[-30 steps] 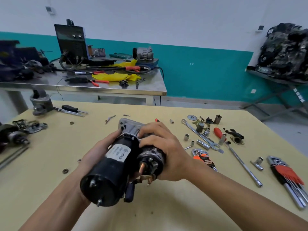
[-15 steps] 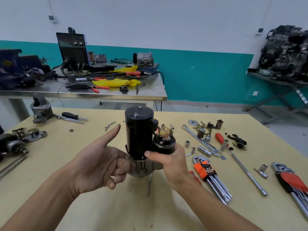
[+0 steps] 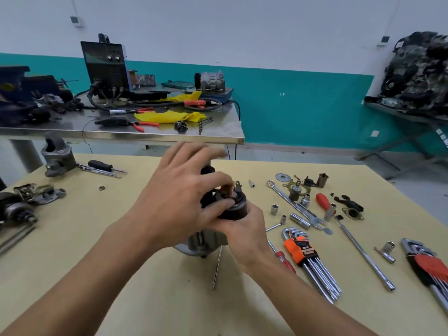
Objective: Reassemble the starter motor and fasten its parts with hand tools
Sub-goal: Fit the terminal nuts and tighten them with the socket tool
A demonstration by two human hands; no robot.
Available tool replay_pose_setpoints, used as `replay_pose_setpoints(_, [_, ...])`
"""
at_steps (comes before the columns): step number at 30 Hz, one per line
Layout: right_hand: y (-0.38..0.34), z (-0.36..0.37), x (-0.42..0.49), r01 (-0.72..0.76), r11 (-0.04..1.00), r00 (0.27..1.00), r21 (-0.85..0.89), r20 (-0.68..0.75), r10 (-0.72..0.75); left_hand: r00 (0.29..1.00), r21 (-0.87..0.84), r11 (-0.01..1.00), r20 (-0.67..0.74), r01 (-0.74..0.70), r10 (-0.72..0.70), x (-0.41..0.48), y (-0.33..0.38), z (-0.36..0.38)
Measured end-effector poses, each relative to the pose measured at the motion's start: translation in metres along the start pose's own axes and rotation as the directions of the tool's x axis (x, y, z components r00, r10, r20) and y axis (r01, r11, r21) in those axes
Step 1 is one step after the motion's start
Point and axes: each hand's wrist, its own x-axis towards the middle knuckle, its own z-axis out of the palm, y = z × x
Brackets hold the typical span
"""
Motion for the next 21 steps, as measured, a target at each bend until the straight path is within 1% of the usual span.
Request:
replay_pose_setpoints(3, [0.002,-0.001,0.002,-0.016,0.999,0.999,-0.033,-0.044,0.015,0.997,-0.04,0.996,-0.004,-0.08,0.08,-0.005,-0.012,0.003])
replay_pose_setpoints(7, [0.003,-0.002,0.002,-0.012,0.999,0.998,-0.039,-0.055,0.01,0.987,0.0,0.987,-0.01,-0.159,0.159,-0.006,-0.018,0.006])
replay_pose_setpoints(16, [0.005,-0.005,0.002,0.01,0.997,0.998,-0.075,-0.062,-0.015,0.958,-0.004,0.965,0.121,-0.262,0.26,-0.01,-0.033,0.005])
replay_pose_setpoints(19, [0.005,-0.006,0.003,0.01,0.998,0.998,-0.069,-0.061,-0.014,0.961,0.002,0.964,0.077,-0.267,0.266,-0.013,-0.034,0.013])
replay_pose_setpoints(21, [0.004,-0.006,0.002,0.016,0.998,0.998,-0.061,-0.052,-0.019,0.966,-0.022,0.965,-0.01,-0.26,0.26,-0.016,-0.033,0.02])
